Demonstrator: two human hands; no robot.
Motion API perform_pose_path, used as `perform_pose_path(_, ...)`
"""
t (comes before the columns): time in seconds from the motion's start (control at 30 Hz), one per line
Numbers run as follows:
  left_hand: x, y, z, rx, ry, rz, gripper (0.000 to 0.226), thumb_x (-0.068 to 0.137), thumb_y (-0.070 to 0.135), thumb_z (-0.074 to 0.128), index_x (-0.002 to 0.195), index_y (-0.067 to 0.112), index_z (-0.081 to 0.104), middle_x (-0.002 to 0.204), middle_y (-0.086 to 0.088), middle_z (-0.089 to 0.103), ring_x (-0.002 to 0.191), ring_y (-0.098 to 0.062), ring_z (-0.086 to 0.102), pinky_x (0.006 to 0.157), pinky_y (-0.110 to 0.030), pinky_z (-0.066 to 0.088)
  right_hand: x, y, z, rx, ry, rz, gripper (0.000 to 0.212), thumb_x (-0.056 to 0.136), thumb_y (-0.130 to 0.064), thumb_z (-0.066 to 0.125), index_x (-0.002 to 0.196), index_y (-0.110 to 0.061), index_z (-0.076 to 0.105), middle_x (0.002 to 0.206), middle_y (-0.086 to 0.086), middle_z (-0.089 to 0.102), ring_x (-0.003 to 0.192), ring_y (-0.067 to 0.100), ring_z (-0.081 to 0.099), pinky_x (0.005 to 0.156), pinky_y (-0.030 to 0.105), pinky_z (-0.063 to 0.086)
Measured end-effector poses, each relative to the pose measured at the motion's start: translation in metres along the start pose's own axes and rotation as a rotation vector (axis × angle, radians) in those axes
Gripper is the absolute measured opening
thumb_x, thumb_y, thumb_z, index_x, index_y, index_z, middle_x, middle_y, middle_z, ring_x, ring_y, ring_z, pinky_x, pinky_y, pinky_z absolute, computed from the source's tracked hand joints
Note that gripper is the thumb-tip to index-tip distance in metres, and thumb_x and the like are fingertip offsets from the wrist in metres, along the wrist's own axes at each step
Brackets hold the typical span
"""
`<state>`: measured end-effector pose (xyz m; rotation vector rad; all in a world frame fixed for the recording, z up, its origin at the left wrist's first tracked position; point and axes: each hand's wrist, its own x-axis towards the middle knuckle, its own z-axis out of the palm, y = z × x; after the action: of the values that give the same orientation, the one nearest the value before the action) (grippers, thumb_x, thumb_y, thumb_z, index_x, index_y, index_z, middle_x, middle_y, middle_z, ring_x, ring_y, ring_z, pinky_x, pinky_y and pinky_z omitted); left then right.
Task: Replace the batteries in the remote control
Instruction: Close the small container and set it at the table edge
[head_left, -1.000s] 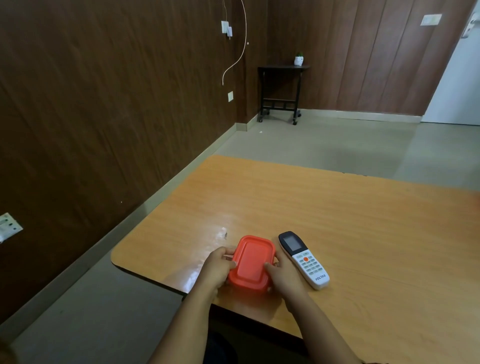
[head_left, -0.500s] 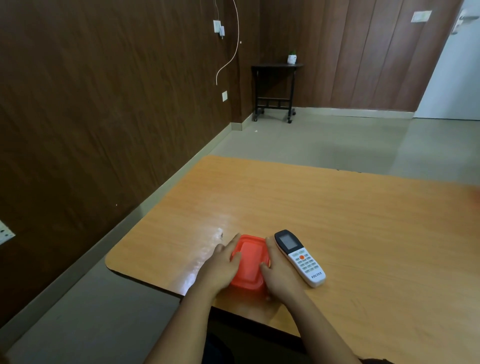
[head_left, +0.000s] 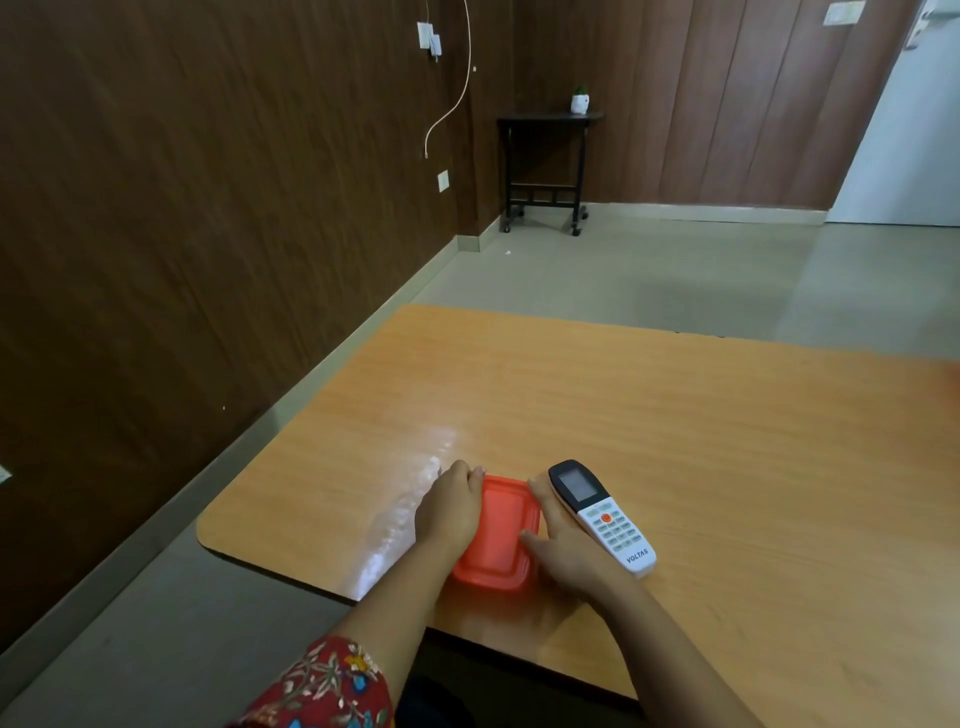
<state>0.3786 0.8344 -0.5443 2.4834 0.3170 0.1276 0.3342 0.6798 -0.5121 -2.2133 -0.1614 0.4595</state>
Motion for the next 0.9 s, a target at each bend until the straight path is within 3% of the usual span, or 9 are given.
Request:
perform_pose_path(0.1, 0.002, -0.003, 0.001, -0.035, -0.001, 0.012, 0.035, 0.099, 0.04, 0.035, 0.08, 0.013, 0.046, 0.076, -0.002, 0.052, 0.075, -0.026, 0.056, 0.063, -0.035, 0.04, 0.004, 0.0, 0.0, 0.035, 0.009, 0.023, 0.066, 0.096, -0.025, 0.047, 0.15, -0.033, 0.01, 0.153, 0.007, 0.027, 0.111, 0.018, 0.045, 0.099, 0.038, 0.041)
perform_pose_path(0.2, -0.004, 0.001, -0.004, -0.059, 0.041, 0.006, 0.035, 0.094, 0.048, 0.042, 0.084, 0.016, 0.053, 0.089, 0.0, 0.058, 0.077, -0.022, 0.057, 0.064, -0.033, 0.042, -0.001, 0.0, 0.005, 0.019, 0.047, 0.009, 0.066, 0.095, -0.026, 0.047, 0.15, -0.03, 0.011, 0.155, 0.007, 0.025, 0.131, 0.022, 0.039, 0.109, 0.037, 0.031)
perform_pose_path(0.3, -0.019, 0.009, -0.018, -0.069, 0.161, -0.004, 0.041, 0.091, 0.056, 0.04, 0.108, 0.023, 0.056, 0.113, 0.003, 0.055, 0.091, -0.02, 0.06, 0.072, -0.033, 0.047, -0.008, 0.002, 0.009, 0.108, 0.111, 0.083, 0.069, 0.097, -0.034, 0.042, 0.151, -0.03, -0.001, 0.155, 0.013, 0.027, 0.138, 0.03, 0.034, 0.108, 0.037, 0.03)
perform_pose_path(0.4, -0.04, 0.014, -0.022, 0.061, -0.053, 0.006, 0.062, 0.082, 0.068, 0.043, 0.13, 0.029, 0.046, 0.132, -0.001, 0.048, 0.114, -0.023, 0.054, 0.087, -0.036, 0.045, -0.004, 0.007, 0.003, 0.225, 0.197, 0.202, 0.062, 0.098, -0.028, 0.033, 0.151, -0.032, 0.001, 0.129, 0.02, 0.057, 0.11, 0.034, 0.059, 0.1, 0.044, 0.044)
perform_pose_path(0.47, -0.056, 0.015, -0.017, 0.228, -0.232, 0.008, 0.088, 0.071, 0.076, 0.048, 0.144, 0.032, 0.028, 0.146, -0.002, 0.036, 0.128, -0.026, 0.043, 0.097, -0.039, 0.042, -0.003, 0.007, 0.0, 0.221, 0.246, 0.221, 0.064, 0.095, -0.021, 0.031, 0.151, -0.032, 0.001, 0.108, 0.019, 0.065, 0.092, 0.034, 0.064, 0.088, 0.046, 0.051)
perform_pose_path(0.57, -0.062, 0.017, -0.02, 0.275, -0.262, -0.005, 0.098, 0.067, 0.067, 0.06, 0.148, 0.032, 0.018, 0.15, -0.004, 0.027, 0.132, -0.028, 0.035, 0.101, -0.039, 0.039, -0.011, 0.002, 0.004, 0.134, 0.262, 0.175, 0.057, 0.098, -0.02, 0.032, 0.15, -0.027, 0.01, 0.11, 0.015, 0.062, 0.093, 0.028, 0.058, 0.08, 0.036, 0.044)
perform_pose_path(0.67, -0.049, 0.006, -0.045, 0.279, -0.206, -0.015, 0.095, 0.062, 0.062, 0.065, 0.144, 0.032, 0.028, 0.141, -0.005, 0.034, 0.124, -0.029, 0.043, 0.095, -0.037, 0.045, -0.018, 0.002, 0.015, -0.066, 0.252, 0.068, 0.048, 0.097, -0.026, 0.04, 0.144, -0.022, 0.033, 0.13, 0.01, 0.057, 0.115, 0.025, 0.055, 0.092, 0.033, 0.042)
perform_pose_path(0.73, -0.035, -0.016, -0.069, 0.25, -0.141, -0.045, 0.095, 0.06, 0.061, 0.067, 0.143, 0.033, 0.03, 0.141, -0.005, 0.034, 0.123, -0.029, 0.044, 0.097, -0.039, 0.045, -0.019, 0.004, 0.022, -0.248, 0.214, -0.007, 0.043, 0.096, -0.03, 0.041, 0.138, -0.022, 0.044, 0.126, 0.007, 0.06, 0.115, 0.023, 0.056, 0.094, 0.032, 0.043)
perform_pose_path(0.9, 0.001, -0.091, -0.136, 0.155, -0.01, -0.157, 0.094, 0.063, 0.058, 0.07, 0.144, 0.035, 0.029, 0.143, -0.009, 0.034, 0.121, -0.033, 0.046, 0.098, -0.044, 0.045, -0.013, 0.004, 0.031, -0.5, 0.11, -0.107, 0.041, 0.097, -0.037, 0.035, 0.135, -0.027, 0.044, 0.123, 0.004, 0.058, 0.108, 0.023, 0.057, 0.091, 0.038, 0.047)
